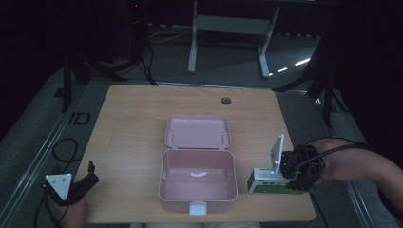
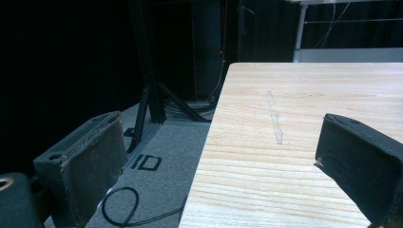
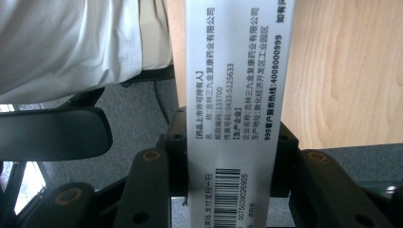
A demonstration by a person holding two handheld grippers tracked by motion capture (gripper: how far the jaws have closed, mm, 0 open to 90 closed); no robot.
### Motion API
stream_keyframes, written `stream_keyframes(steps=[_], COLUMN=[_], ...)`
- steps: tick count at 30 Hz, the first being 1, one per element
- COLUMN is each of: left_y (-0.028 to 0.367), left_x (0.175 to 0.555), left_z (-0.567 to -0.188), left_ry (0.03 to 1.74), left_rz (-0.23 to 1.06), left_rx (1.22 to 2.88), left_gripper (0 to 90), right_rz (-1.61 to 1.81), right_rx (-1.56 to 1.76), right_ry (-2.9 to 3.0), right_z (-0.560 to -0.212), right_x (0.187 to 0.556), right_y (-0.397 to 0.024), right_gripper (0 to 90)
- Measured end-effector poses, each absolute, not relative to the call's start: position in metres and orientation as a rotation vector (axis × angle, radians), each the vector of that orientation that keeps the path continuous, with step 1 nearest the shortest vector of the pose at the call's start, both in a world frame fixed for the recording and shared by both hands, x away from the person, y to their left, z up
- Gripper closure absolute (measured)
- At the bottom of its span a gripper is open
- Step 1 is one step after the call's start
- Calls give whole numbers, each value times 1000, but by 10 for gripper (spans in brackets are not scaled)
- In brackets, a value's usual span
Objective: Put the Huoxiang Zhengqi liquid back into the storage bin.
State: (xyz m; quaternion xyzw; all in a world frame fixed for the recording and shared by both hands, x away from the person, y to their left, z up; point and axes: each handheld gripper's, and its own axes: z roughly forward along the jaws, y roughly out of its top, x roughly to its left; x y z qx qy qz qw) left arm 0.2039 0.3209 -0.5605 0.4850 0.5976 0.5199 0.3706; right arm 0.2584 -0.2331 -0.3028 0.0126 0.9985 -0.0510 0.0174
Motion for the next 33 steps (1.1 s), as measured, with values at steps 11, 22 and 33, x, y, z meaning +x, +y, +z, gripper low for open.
stream_keyframes(steps=[11, 22, 33], left_y=[321, 322, 322], left_x=[204, 204, 203], left_z=[-560, -560, -560], left_ry=[1533, 1531, 1529], left_rz=[1331, 1330, 1326], left_rx=[1241, 1233, 1234], left_gripper=[32, 32, 32], right_rz=[-126, -85, -83], right_rx=[29, -13, -100], right_ry=[3114, 3121, 3128], right_z=[-296, -299, -307], right_x=[263, 269, 273], right_y=[-211, -183, -145], right_gripper=[623, 623, 622])
